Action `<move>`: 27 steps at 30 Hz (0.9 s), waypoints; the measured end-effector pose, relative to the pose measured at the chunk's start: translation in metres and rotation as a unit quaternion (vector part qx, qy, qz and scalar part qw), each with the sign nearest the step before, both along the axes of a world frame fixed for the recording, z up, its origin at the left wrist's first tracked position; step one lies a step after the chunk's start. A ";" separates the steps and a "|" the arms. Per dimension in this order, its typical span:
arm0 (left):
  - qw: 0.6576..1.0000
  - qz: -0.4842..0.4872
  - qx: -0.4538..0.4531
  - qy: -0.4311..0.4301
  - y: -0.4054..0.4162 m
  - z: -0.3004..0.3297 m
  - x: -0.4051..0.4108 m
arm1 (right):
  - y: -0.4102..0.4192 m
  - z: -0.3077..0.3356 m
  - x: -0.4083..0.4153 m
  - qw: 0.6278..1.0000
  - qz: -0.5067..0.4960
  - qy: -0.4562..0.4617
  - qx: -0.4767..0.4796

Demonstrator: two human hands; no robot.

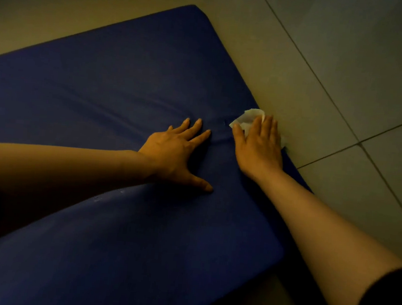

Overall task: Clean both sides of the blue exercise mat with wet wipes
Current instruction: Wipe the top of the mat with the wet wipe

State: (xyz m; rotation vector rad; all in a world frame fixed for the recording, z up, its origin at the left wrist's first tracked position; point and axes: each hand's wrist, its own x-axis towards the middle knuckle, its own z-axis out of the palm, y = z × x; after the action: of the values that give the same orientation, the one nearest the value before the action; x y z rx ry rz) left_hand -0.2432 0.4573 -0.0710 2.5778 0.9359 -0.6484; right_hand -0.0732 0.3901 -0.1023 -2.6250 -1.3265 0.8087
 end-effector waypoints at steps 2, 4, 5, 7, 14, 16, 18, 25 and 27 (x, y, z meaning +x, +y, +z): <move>1.000 0.004 0.008 -0.012 0.003 0.000 -0.001 | -0.002 -0.001 -0.011 0.999 0.020 -0.036 -0.005; 0.999 0.013 0.026 -0.046 0.006 -0.002 -0.004 | -0.018 -0.001 -0.025 0.994 0.084 -0.066 0.004; 0.997 0.015 0.034 -0.063 0.008 -0.003 -0.005 | -0.027 -0.001 -0.029 0.990 0.120 -0.071 0.009; 0.996 0.020 0.043 -0.076 0.012 -0.004 -0.007 | -0.040 0.001 -0.030 0.982 0.177 -0.071 0.015; 0.998 0.048 0.045 -0.003 0.025 -0.011 -0.003 | 0.012 -0.005 0.004 1.000 0.011 -0.008 0.009; 0.997 0.075 0.008 -0.001 0.028 -0.014 -0.001 | 0.019 -0.004 -0.006 1.000 0.004 -0.013 0.012; 0.998 0.067 0.006 0.000 0.029 -0.015 0.000 | 0.007 -0.005 -0.022 0.995 0.080 -0.051 0.037; 0.998 0.054 0.011 0.002 0.032 -0.015 -0.001 | 0.023 -0.008 0.005 0.995 0.077 -0.038 0.044; 0.999 0.052 0.010 0.003 0.032 -0.014 -0.001 | 0.044 -0.006 0.008 0.999 0.011 0.011 0.036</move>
State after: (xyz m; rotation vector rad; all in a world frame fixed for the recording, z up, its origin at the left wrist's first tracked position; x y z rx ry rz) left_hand -0.2439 0.4890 -0.0854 2.5270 1.0754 -0.6227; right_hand -0.0656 0.4342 -0.1084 -2.5435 -1.3548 0.7764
